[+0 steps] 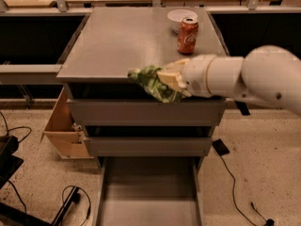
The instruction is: Place green jalapeno chip bag into bottom drawer
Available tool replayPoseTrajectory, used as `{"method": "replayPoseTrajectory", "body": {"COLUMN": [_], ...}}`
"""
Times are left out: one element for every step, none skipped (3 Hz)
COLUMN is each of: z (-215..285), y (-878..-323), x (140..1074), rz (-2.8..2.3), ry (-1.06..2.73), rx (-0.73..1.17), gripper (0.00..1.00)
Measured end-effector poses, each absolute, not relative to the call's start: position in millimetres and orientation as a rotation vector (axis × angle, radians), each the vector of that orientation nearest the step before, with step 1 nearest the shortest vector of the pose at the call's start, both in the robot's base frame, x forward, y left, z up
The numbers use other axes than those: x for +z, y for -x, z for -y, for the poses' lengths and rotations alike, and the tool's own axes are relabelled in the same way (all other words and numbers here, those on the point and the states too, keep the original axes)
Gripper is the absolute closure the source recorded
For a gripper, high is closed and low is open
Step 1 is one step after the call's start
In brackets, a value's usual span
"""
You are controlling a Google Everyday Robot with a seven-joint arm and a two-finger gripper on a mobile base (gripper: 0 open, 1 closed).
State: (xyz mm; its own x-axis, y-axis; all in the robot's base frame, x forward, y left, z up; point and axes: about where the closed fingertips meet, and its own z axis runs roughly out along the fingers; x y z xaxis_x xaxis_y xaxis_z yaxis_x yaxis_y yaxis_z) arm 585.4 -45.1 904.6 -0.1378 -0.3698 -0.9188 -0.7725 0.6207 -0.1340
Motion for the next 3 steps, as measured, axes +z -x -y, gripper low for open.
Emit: {"method": "replayPoseTrajectory", "body": {"z": [97, 122, 117], "y": [-555, -551, -552], "x": [847, 844, 844], "rz": [-1.794, -1.806, -1.805], "ry": [0.856, 0.816, 0.823], "rx": [0.528, 0.501, 0.506], "gripper": [1.0, 1.0, 1.0]}}
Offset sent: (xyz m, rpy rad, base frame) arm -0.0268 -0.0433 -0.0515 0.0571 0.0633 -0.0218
